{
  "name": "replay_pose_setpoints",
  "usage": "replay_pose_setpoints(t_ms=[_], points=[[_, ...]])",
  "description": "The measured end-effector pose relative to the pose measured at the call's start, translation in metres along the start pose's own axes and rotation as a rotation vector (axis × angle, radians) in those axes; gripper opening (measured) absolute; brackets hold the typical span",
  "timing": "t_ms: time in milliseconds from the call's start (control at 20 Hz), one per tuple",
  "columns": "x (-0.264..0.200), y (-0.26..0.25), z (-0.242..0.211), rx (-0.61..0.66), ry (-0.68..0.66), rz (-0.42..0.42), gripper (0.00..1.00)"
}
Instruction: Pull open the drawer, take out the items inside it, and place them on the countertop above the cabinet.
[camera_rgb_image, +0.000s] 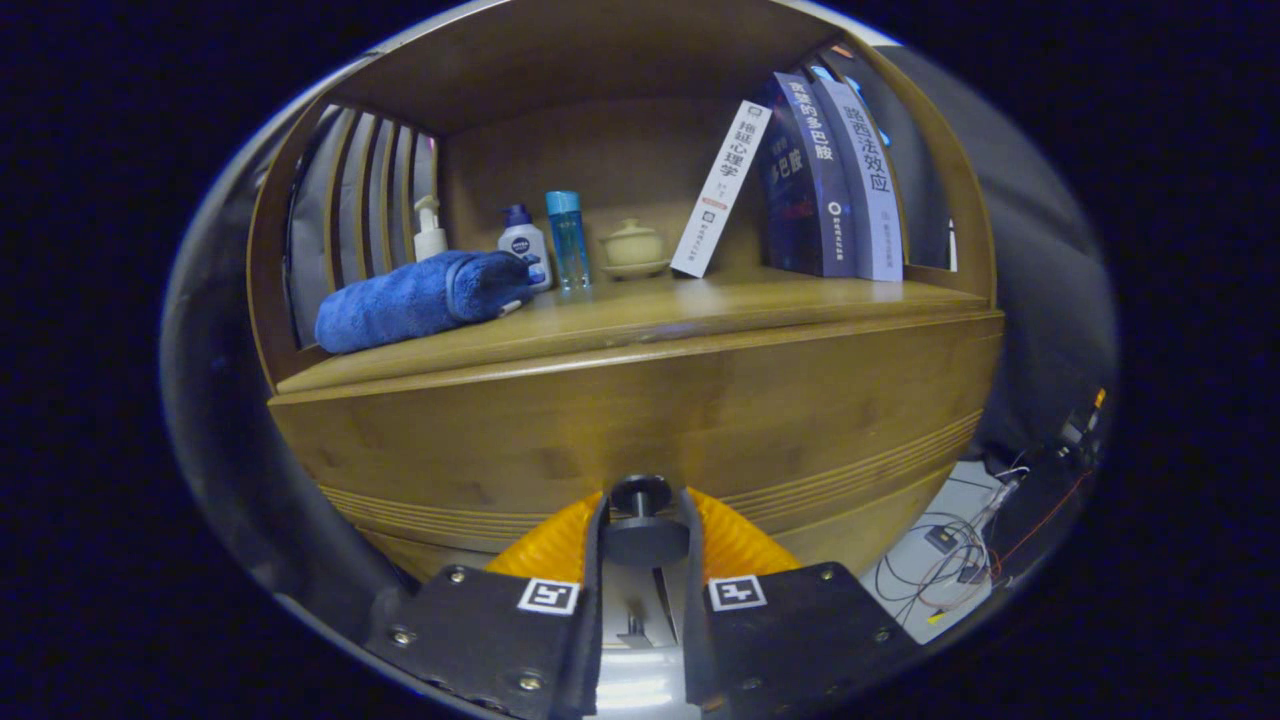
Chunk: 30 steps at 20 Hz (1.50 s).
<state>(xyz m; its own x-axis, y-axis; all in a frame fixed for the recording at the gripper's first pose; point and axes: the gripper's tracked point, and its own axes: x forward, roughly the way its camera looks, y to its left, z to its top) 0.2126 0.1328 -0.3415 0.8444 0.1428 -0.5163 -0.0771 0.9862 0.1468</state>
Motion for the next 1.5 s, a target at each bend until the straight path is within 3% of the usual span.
replay_pose_setpoints(t_ms=[1500], points=[[-0.160, -0.021, -0.061, 0.030, 0.049, -0.168, 0.33]])
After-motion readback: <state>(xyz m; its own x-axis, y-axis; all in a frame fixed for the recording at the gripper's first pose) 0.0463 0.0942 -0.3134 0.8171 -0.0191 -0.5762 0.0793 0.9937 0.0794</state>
